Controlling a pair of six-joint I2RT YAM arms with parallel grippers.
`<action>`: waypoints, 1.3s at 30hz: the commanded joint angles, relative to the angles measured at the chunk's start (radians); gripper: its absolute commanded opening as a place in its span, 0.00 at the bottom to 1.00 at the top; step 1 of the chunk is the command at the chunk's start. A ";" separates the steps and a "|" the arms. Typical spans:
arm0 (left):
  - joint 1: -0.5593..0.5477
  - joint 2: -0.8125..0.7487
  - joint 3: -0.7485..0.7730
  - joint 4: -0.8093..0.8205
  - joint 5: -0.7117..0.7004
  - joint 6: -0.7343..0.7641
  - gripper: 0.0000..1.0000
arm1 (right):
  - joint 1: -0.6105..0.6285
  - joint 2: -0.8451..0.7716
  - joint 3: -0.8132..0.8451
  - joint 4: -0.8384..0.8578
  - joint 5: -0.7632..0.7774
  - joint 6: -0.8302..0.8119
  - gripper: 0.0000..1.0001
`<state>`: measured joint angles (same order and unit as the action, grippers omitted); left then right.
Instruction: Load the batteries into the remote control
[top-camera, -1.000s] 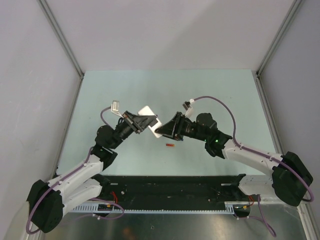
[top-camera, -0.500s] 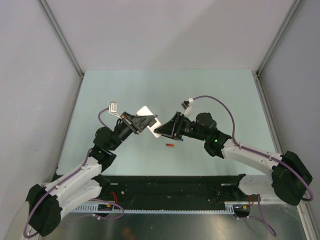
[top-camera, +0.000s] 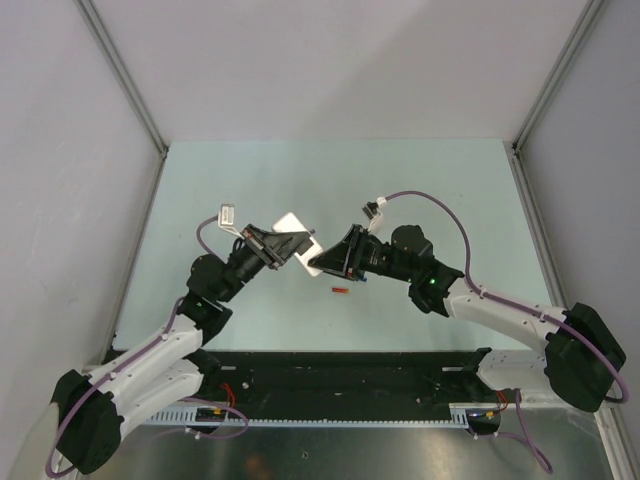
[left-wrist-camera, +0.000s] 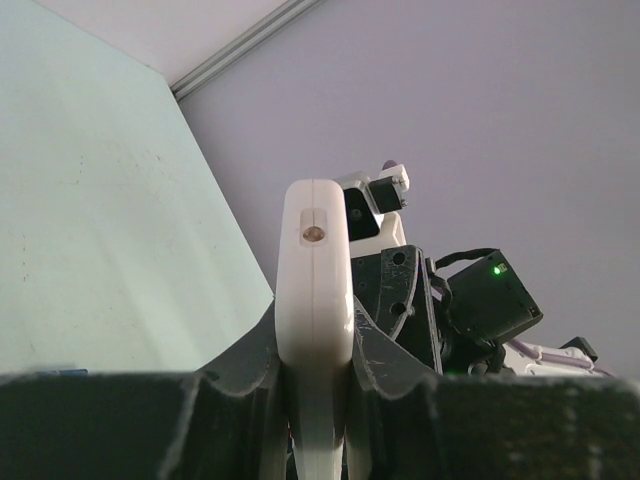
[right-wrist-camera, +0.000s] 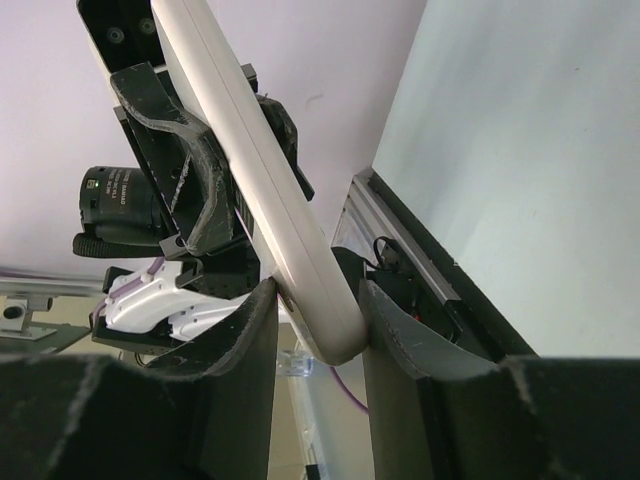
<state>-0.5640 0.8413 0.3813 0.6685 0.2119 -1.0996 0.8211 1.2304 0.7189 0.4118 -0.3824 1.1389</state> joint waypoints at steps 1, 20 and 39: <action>0.007 -0.015 0.059 0.046 -0.016 0.010 0.00 | -0.004 -0.014 0.022 -0.114 0.031 -0.073 0.30; 0.138 0.007 0.087 0.046 0.116 -0.089 0.00 | -0.005 -0.057 -0.015 -0.151 -0.010 -0.171 0.25; 0.138 0.004 0.039 0.052 0.198 -0.089 0.52 | -0.004 -0.017 -0.019 0.071 -0.064 -0.100 0.00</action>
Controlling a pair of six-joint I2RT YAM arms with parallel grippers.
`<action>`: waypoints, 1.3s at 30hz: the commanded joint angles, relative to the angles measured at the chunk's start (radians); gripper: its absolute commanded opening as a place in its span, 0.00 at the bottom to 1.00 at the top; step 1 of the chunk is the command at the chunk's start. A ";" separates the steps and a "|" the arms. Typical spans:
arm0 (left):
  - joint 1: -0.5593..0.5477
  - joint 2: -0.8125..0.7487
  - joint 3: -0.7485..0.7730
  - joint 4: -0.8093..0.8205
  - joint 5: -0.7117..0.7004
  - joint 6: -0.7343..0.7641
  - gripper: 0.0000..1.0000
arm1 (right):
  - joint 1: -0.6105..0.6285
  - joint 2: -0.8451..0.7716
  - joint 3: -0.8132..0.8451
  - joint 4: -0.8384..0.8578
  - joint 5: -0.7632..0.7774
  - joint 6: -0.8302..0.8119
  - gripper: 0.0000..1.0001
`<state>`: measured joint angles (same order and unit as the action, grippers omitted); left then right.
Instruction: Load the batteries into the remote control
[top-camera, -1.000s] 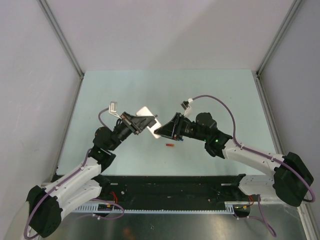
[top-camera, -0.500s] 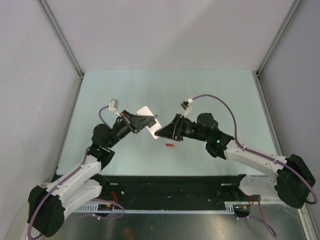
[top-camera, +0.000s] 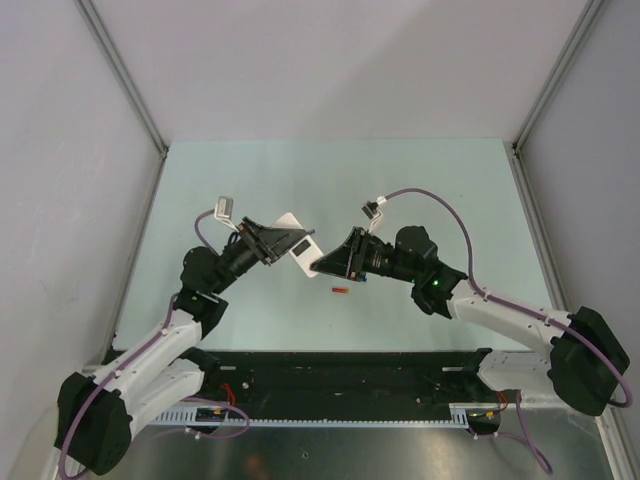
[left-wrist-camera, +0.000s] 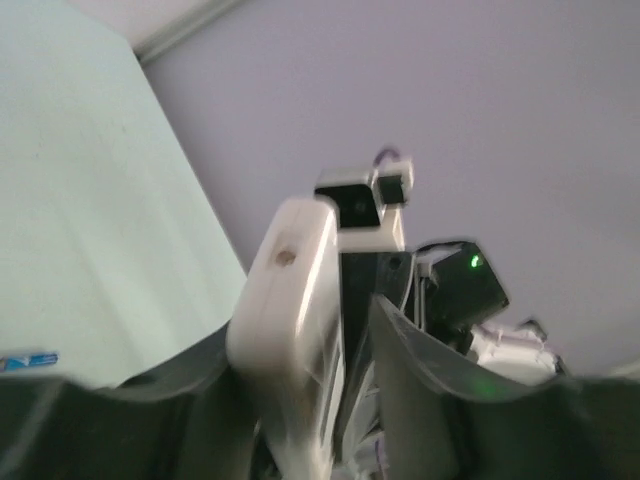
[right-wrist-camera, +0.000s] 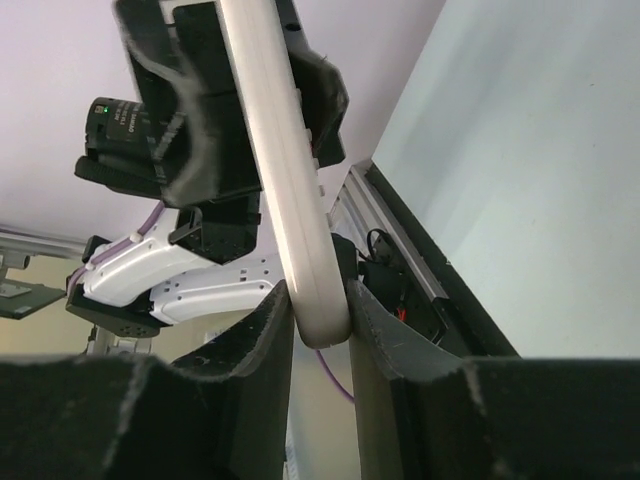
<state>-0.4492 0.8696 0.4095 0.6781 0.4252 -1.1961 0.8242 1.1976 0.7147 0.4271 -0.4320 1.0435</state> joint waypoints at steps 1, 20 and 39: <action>0.020 -0.024 0.009 0.044 -0.014 0.007 0.57 | -0.004 0.019 -0.015 0.067 -0.014 0.001 0.00; -0.100 -0.032 -0.080 0.129 -0.114 -0.025 0.62 | -0.017 0.063 -0.052 0.360 -0.034 0.130 0.00; -0.102 -0.055 -0.078 0.173 -0.138 -0.022 0.47 | -0.019 0.053 -0.083 0.381 -0.051 0.144 0.00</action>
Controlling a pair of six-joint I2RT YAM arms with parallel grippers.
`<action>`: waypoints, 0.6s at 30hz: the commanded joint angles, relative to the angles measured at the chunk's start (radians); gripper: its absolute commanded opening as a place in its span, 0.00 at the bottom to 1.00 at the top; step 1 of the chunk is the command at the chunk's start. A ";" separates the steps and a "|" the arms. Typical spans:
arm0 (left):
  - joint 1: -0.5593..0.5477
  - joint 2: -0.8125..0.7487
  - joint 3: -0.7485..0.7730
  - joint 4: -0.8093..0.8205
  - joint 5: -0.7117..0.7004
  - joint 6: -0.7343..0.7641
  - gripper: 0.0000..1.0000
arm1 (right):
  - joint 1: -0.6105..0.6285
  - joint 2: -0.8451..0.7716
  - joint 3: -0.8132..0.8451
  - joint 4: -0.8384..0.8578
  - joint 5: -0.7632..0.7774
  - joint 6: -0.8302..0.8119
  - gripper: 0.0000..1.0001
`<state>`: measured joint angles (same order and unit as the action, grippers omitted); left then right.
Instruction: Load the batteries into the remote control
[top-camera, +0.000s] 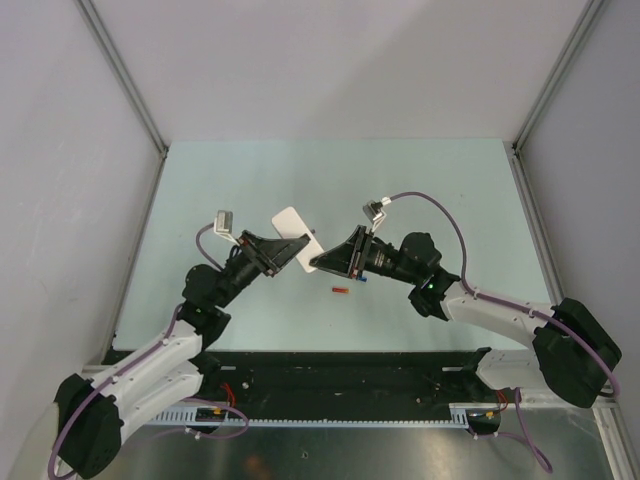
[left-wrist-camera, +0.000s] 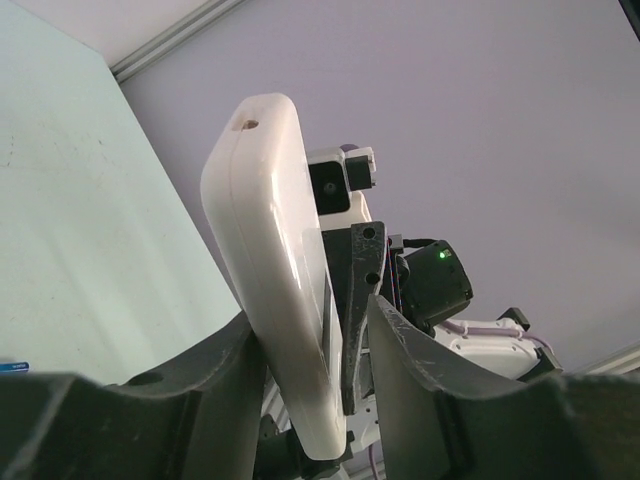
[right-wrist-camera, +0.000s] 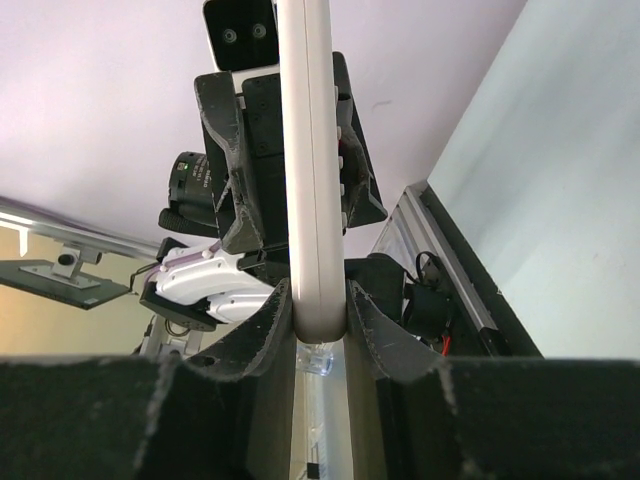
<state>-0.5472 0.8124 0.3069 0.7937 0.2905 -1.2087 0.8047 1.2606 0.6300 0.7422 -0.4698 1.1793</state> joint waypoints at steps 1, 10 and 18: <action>-0.005 0.005 0.027 0.058 -0.004 -0.008 0.45 | 0.002 -0.010 0.004 0.065 -0.013 0.006 0.00; -0.003 0.034 0.055 0.064 -0.004 0.014 0.00 | 0.017 -0.015 0.004 0.026 -0.020 -0.027 0.00; -0.003 0.034 0.054 0.058 -0.034 0.064 0.00 | 0.011 -0.102 0.004 -0.158 0.040 -0.079 0.50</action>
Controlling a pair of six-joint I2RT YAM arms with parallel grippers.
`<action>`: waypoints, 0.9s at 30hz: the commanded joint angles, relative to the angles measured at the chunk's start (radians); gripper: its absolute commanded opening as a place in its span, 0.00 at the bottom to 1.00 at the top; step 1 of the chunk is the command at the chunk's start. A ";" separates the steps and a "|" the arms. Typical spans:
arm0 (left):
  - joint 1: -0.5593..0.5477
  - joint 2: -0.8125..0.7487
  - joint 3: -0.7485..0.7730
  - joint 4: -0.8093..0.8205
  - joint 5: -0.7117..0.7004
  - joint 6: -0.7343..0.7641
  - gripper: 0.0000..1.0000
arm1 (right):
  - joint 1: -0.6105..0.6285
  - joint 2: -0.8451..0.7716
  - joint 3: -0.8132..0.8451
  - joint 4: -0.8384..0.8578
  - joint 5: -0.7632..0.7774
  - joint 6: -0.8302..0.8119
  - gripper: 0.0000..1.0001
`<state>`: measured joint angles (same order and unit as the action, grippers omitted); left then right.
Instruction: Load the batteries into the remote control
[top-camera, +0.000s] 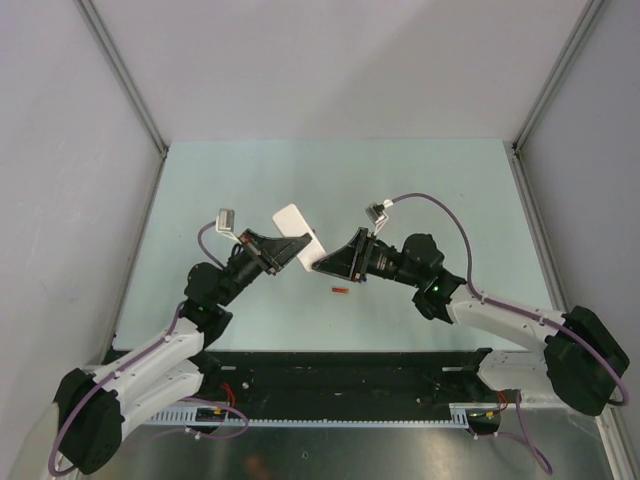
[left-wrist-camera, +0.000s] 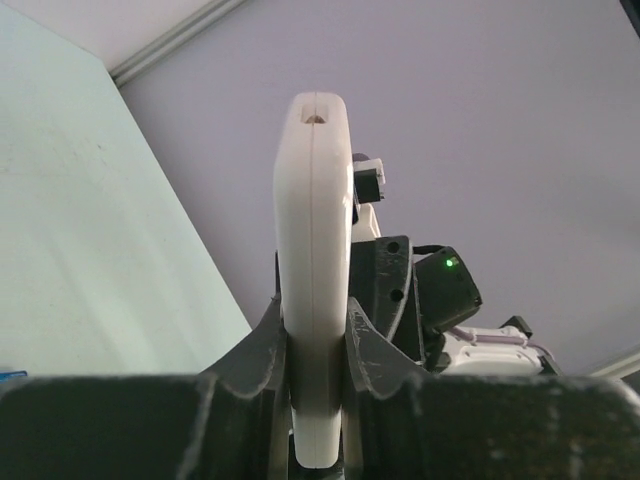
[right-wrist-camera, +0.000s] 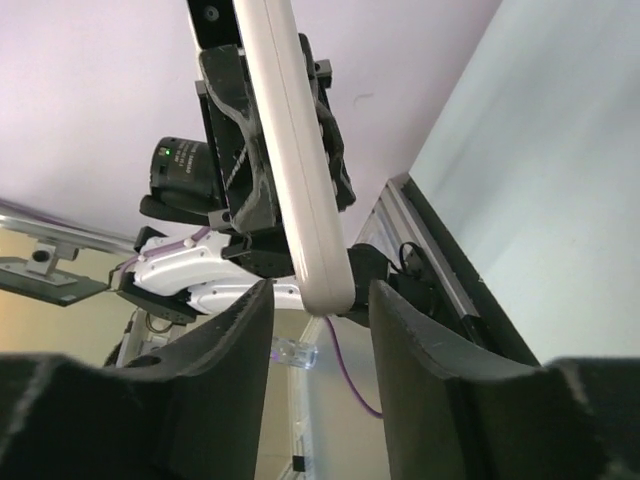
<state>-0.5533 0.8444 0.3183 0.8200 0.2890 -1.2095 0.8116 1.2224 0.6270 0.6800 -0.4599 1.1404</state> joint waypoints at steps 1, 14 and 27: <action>0.003 0.002 0.042 0.028 -0.036 0.076 0.00 | 0.008 -0.076 0.007 -0.132 0.041 -0.045 0.53; -0.072 -0.070 0.102 -0.228 -0.163 0.292 0.00 | 0.027 -0.058 0.125 -0.424 0.158 -0.085 0.62; -0.128 -0.085 0.108 -0.278 -0.231 0.338 0.00 | 0.020 0.011 0.132 -0.293 0.153 -0.019 0.54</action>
<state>-0.6685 0.7815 0.3752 0.5243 0.0811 -0.9039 0.8322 1.2221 0.7162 0.3061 -0.3206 1.0988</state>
